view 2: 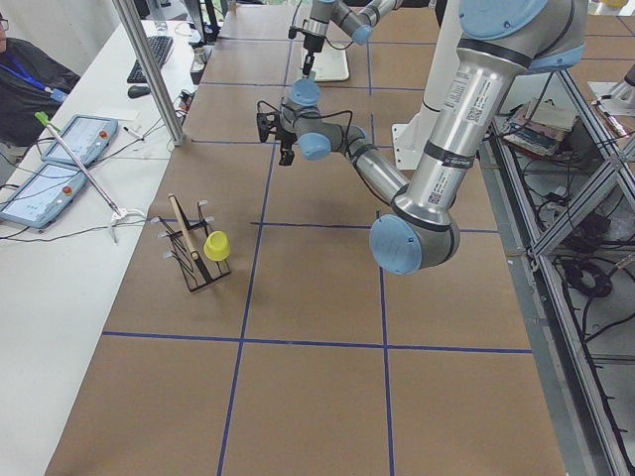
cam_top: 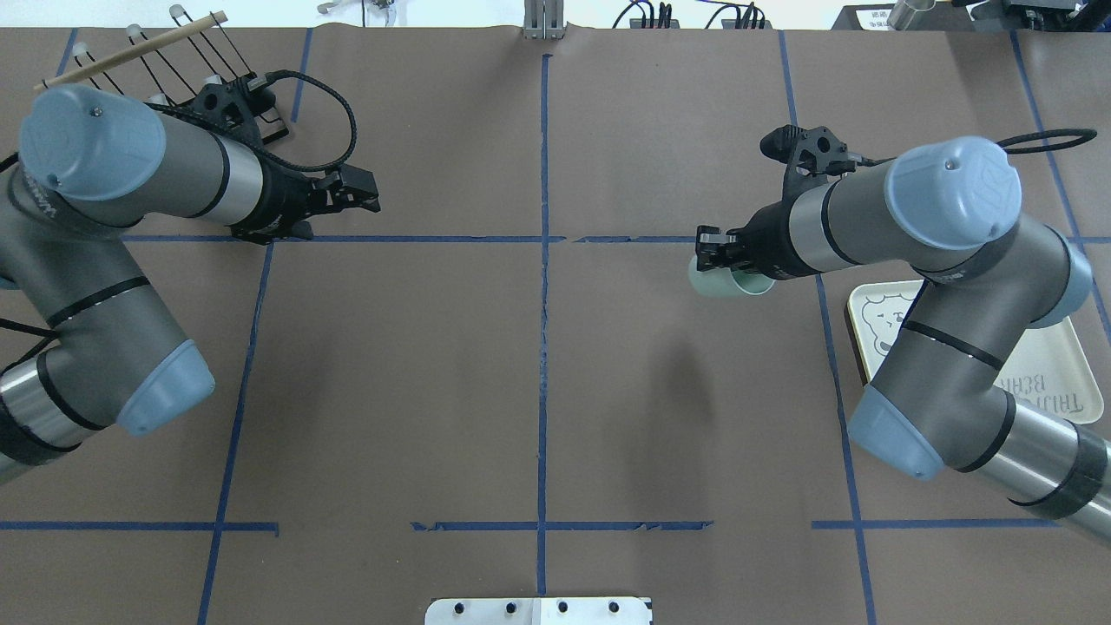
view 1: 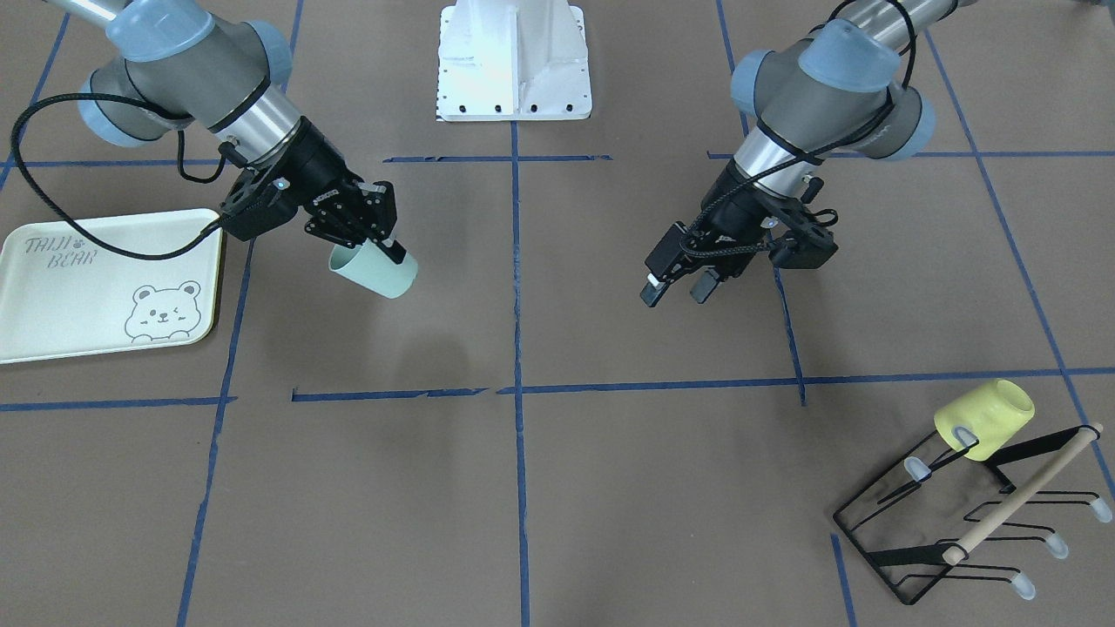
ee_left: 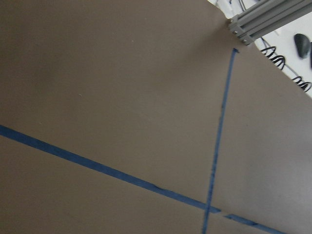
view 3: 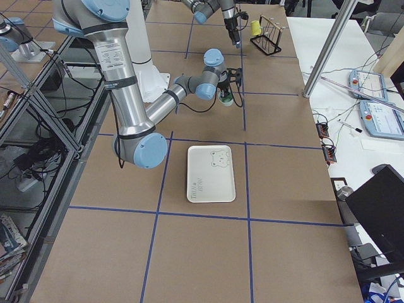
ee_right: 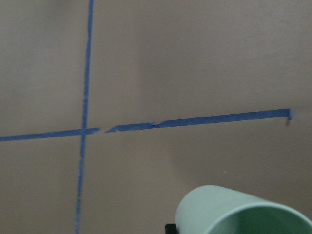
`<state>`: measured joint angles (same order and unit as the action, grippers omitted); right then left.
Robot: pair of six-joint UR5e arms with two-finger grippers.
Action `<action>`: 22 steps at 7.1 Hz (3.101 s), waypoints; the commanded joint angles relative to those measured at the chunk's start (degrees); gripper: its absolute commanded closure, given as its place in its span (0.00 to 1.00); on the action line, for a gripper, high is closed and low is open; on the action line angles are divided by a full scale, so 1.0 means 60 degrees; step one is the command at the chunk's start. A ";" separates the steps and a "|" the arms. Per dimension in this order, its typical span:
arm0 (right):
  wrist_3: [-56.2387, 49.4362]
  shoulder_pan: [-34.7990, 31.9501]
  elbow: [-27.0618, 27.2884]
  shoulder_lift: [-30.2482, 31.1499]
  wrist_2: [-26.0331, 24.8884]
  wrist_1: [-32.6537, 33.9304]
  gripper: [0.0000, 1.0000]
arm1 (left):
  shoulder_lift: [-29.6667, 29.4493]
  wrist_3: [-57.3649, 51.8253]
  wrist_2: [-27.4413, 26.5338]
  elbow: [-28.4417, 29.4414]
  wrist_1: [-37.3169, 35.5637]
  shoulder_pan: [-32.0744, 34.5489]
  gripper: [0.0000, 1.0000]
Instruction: Left arm grabs green cup and hands to right arm on tray
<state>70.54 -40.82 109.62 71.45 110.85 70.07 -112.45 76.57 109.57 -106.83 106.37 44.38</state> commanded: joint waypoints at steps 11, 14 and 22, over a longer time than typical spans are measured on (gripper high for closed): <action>-0.8739 -0.4095 0.1024 0.3912 0.2399 0.2342 0.97 | 0.5493 -1.4973 0.4210 -0.0023 -0.5526 0.8168 0.00; -0.8506 -0.4081 0.0891 0.4058 0.2356 0.2152 0.96 | 0.6349 -1.4405 0.4239 -0.0080 -0.4135 0.8335 0.00; -0.4578 -0.1124 -0.0397 0.4776 0.0612 -0.1453 0.70 | 0.6320 -1.4183 0.4239 -0.0198 -0.4119 0.8335 0.00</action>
<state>43.14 -49.00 108.16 99.68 114.78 61.39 -74.49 -8.85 135.00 -107.89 81.65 94.39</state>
